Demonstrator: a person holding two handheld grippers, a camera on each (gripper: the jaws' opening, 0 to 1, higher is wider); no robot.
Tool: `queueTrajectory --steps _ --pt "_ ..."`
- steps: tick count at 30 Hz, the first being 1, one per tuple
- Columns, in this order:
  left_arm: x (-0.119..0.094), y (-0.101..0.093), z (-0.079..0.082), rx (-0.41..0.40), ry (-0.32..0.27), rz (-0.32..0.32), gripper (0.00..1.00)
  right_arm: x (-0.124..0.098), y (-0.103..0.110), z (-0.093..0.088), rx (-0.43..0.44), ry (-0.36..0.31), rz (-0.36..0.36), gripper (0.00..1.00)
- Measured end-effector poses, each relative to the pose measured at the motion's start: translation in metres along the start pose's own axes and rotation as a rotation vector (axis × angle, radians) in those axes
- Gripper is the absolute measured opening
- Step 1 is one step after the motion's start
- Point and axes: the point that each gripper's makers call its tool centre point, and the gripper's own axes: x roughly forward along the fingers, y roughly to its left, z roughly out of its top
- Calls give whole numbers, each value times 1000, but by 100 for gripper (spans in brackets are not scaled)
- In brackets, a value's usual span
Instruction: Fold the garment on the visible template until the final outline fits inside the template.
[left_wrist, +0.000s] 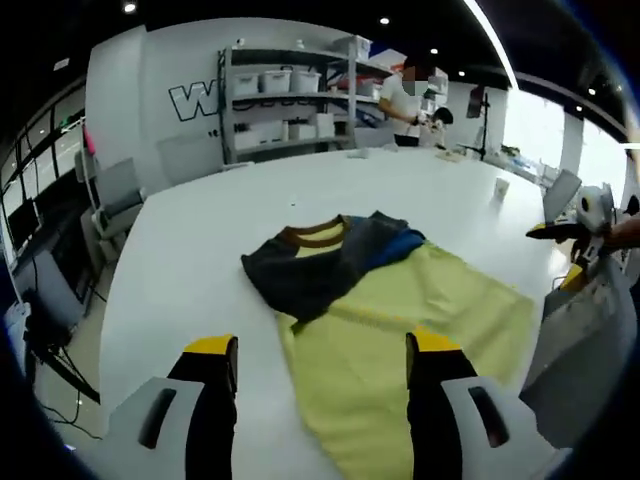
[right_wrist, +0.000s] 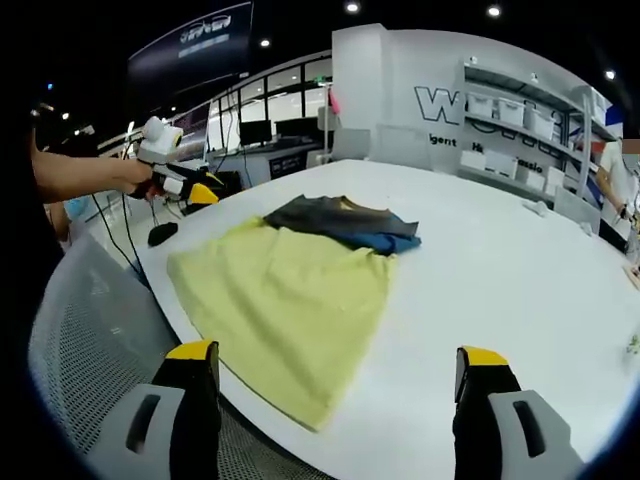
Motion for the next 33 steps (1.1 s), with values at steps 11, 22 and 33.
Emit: queueTrajectory --steps 11,22,33 --pt "-21 -28 -13 1 -71 -46 89 2 -1 -2 -33 22 21 99" --pt "-29 -48 -48 13 19 -79 99 6 3 -5 -115 58 54 99" --pt "-32 -45 -74 17 85 -70 91 8 9 -11 -151 100 106 90"
